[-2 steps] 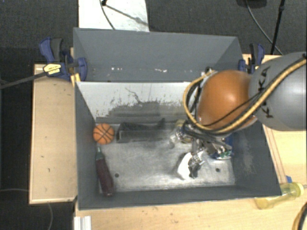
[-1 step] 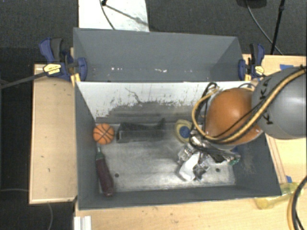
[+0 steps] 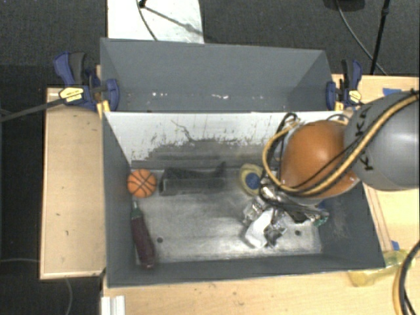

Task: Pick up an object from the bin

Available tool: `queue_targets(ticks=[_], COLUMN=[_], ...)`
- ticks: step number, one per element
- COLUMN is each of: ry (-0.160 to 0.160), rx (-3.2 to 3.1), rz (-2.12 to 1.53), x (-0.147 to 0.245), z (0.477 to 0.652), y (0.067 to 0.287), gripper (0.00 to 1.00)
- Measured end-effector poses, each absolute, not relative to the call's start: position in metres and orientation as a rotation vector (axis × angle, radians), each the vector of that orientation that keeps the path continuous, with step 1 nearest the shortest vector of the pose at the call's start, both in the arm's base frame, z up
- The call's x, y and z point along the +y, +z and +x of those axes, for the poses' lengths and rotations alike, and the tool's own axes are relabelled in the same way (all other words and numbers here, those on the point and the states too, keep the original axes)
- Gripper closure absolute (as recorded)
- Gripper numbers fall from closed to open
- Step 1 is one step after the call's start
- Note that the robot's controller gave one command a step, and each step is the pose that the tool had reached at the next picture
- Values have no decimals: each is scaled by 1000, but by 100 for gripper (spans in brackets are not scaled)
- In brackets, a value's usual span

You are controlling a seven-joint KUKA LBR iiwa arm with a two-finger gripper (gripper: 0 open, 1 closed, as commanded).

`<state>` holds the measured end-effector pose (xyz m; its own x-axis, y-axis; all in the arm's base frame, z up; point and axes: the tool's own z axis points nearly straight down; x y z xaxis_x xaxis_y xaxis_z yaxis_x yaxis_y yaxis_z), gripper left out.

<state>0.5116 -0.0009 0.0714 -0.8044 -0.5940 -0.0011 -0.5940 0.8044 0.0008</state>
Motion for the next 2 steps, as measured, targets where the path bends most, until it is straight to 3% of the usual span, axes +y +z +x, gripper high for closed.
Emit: queue_targets(ticks=[1, 2], ry=[1, 1], rx=[3006, 3008], rz=[-903, -899], x=[7, 7], z=[533, 533], y=[198, 198], gripper=[100, 100])
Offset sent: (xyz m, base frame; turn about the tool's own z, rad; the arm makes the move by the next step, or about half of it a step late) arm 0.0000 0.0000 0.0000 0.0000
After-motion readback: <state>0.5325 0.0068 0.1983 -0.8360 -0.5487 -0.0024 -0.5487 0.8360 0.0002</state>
